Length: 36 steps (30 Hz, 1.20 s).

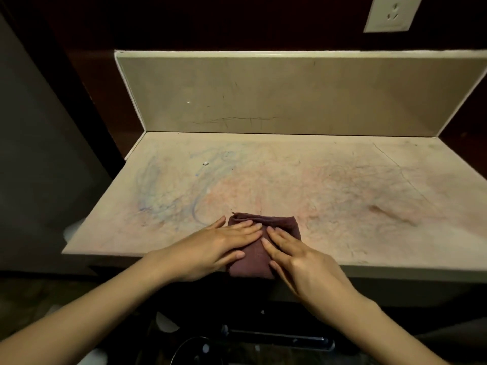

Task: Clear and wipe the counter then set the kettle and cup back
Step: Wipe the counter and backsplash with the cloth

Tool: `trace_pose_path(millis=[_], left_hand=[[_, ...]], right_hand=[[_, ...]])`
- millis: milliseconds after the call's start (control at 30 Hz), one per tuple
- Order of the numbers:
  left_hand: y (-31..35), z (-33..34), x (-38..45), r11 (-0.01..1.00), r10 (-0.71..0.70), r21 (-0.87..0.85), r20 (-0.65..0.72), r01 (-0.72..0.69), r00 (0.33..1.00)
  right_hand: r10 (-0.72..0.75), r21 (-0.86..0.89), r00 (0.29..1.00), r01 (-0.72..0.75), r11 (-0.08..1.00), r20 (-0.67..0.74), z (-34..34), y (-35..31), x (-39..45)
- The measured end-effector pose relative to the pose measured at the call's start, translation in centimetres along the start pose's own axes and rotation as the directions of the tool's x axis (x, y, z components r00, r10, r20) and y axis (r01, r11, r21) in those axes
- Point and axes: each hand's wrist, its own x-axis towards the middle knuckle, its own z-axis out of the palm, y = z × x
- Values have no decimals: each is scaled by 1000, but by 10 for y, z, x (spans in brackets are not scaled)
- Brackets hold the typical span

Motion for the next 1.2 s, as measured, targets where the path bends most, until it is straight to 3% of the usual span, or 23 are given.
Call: trace_pose_path(millis=[400, 700, 833, 1200], left_hand=[[-15, -7, 10, 1000, -11, 26, 17, 11, 1000], [-85, -50, 64, 999, -40, 1, -2, 40, 999], [-123, -76, 99, 997, -58, 50, 9, 57, 998], [-204, -120, 164, 994, -105, 25, -17, 105, 994]], right_hand=[[41, 1, 999, -41, 999, 25, 2, 2, 21], [58, -60, 998, -59, 996, -21, 8, 37, 110], [81, -60, 994, -77, 995, 78, 8, 58, 164], [161, -99, 977, -148, 984, 142, 19, 97, 272]])
